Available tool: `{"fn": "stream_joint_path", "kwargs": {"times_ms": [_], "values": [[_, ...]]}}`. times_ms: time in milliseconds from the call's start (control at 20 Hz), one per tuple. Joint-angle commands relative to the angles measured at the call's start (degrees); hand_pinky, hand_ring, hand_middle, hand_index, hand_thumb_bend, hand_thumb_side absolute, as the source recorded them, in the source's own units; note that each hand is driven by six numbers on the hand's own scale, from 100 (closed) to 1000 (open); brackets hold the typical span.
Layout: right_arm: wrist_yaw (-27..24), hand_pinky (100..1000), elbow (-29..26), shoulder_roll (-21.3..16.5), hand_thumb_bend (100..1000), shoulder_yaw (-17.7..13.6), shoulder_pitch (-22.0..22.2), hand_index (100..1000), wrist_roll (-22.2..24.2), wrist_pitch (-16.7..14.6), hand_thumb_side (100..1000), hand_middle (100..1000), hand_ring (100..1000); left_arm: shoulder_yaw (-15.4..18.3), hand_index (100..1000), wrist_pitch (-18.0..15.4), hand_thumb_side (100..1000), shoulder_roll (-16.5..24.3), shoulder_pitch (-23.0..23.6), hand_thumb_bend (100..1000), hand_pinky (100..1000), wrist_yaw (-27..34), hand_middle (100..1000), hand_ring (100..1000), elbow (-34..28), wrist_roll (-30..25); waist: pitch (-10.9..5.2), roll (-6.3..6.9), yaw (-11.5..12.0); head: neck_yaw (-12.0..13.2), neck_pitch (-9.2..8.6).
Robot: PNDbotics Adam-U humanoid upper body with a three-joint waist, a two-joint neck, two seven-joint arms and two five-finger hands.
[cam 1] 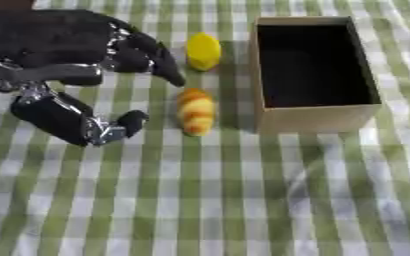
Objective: Pick up objects on the table and place them in the box.
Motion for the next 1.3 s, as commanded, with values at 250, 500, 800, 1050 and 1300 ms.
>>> {"fn": "stream_joint_path", "kwargs": {"times_ms": [250, 500, 800, 1050, 1300], "values": [[-0.3, 921, -0.9, -1.0, 100, 0.3, -0.6, 752, 0.3, 1.7, 528, 504, 833, -2.0, 877, -2.2, 146, -2.0, -2.1, 338, 825, -5.2, 788, 806, 4.4, -5.5, -1.36, 0.41, -0.3, 0.3, 0.78], [-0.5, 922, -0.9, -1.0, 100, 0.5, -0.7, 751, 0.7, 2.3, 528, 501, 832, -2.7, 886, -4.0, 144, -2.7, -2.1, 410, 800, -6.8, 795, 818, 6.5, -9.3, -1.33, 0.64, -0.5, 0.4, 1.12], [-0.9, 925, -0.9, -0.9, 100, 1.0, -1.1, 749, 1.2, 3.5, 528, 495, 831, -3.6, 893, -4.1, 154, -4.7, -2.3, 401, 802, -8.7, 800, 824, 9.8, -10.7, -1.36, 0.7, -0.7, 0.7, 1.44], [-1.3, 926, -0.9, -0.6, 100, 1.3, -1.3, 749, 2.0, 4.4, 528, 492, 830, -4.2, 888, -5.0, 160, -7.5, -3.0, 417, 798, -12.5, 799, 826, 14.9, -9.7, -1.26, 0.7, -0.9, 1.1, 1.57], [-1.4, 928, -0.9, -0.3, 100, 1.6, -1.5, 748, 2.5, 5.0, 528, 488, 830, -3.8, 886, -6.4, 163, -9.0, -3.0, 415, 794, -16.2, 798, 825, 19.0, -7.7, -1.12, 0.79, -1.1, 1.3, 1.57]]}}
